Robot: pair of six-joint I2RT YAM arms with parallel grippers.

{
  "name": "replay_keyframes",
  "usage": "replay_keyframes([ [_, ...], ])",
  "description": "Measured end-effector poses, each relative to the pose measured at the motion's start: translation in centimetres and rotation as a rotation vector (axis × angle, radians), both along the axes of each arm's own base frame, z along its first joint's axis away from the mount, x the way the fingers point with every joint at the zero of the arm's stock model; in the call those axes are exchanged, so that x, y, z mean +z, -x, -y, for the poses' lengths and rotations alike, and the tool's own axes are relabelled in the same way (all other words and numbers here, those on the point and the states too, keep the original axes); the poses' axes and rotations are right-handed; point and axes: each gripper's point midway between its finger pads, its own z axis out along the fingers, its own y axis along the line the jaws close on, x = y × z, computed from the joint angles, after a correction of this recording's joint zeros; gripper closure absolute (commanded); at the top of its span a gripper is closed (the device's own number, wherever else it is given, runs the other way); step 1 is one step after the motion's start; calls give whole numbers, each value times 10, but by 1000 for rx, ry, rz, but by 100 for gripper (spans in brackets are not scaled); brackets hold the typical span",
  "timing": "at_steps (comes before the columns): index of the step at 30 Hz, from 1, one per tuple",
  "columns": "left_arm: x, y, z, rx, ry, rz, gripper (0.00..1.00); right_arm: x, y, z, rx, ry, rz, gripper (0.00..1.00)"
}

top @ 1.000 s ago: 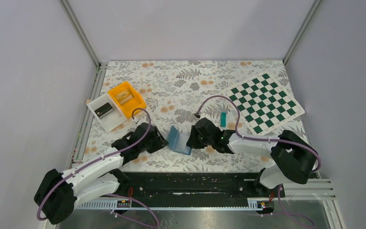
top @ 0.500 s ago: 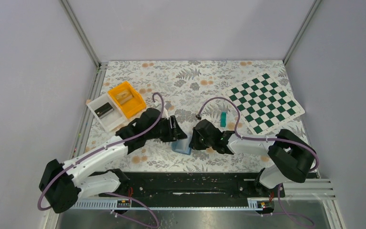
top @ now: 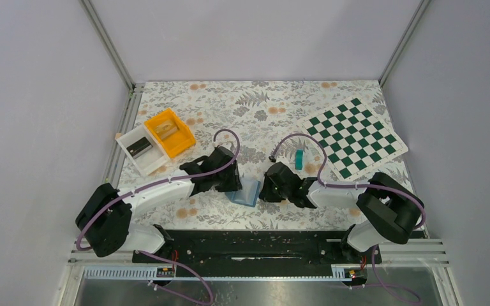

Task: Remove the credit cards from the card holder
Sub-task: Open the card holder at the center of the board.

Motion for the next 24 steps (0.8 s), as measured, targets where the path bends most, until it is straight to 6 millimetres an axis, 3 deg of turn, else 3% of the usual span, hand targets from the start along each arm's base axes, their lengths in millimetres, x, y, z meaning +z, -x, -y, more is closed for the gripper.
replay_keyframes([
  [7,-12,-13,-22,76,-100,46,70,1,-6,0,-28,-44,0,71],
  [14,-49,-3,-37,85,-177,-27,71,7,-7,-8,-32,-97,-7,63],
  [24,-53,-4,-30,97,-93,-29,71,14,-6,-17,-35,-167,-34,50],
])
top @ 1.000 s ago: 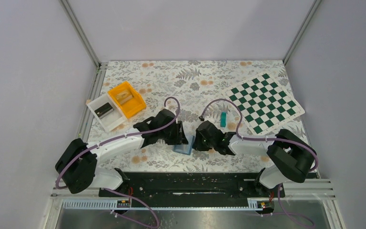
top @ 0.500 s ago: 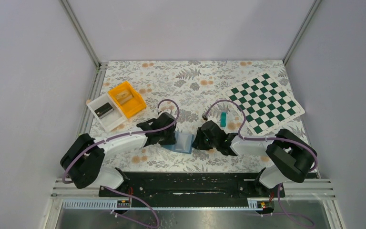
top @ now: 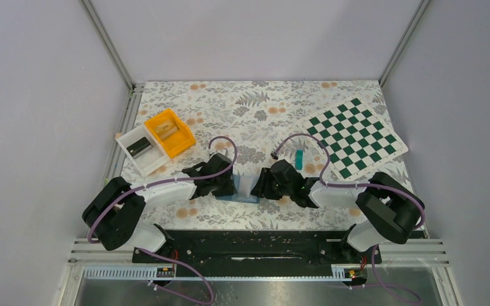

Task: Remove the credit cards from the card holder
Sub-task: Open the card holder at the center of the board.

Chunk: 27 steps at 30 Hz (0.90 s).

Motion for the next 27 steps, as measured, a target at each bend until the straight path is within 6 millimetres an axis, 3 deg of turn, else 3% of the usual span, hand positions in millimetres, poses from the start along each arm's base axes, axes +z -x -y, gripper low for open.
replay_keyframes([
  [23,4,0,20,-28,199,-19,70,1,7,-2,17,-53,-52,66],
  [27,4,12,27,-57,233,-62,70,1,7,-2,22,-50,-48,58],
])
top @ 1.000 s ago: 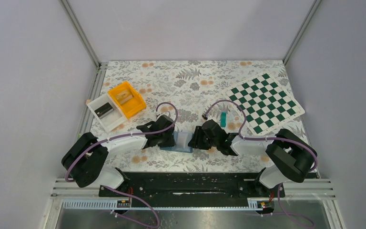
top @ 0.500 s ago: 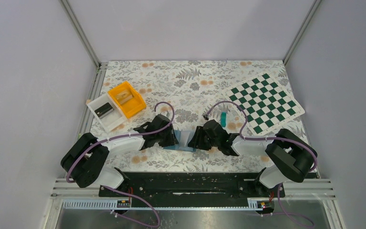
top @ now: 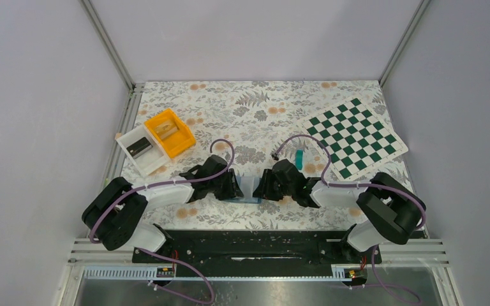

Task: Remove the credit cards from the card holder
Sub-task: Open the card holder at the center of the board.

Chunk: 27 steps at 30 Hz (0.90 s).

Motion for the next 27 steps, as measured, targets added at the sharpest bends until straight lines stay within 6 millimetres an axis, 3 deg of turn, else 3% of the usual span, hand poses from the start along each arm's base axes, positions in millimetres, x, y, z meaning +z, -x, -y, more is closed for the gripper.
replay_keyframes([
  [3,0,5,2,-10,12,-19,70,2,1,5,0,26,0,54],
  [9,0,10,4,-12,33,-42,69,29,-2,9,-11,9,57,57],
  [12,1,11,3,-10,30,-42,64,33,-5,8,-15,6,69,57],
  [18,19,8,-14,32,-13,0,62,29,-6,9,-11,22,69,54],
  [23,43,-11,-30,95,-32,80,63,26,-6,6,0,26,61,55],
  [27,39,-17,-43,123,-73,82,67,27,-8,-1,13,12,57,52],
])
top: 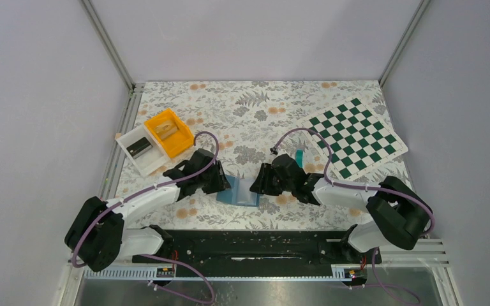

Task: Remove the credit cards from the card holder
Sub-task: Open the card holder at the center of the board.

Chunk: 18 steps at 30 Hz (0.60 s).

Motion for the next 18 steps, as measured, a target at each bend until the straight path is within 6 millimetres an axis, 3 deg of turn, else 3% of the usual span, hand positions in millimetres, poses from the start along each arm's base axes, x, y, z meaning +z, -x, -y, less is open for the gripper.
replay_keyframes([
  [9,-39,8,-12,3,-77,-102,71,-8,-5,-11,-4,-6,-36,48],
  [18,-41,6,-6,-8,-29,-89,71,-21,-5,-20,-1,-15,-79,54],
])
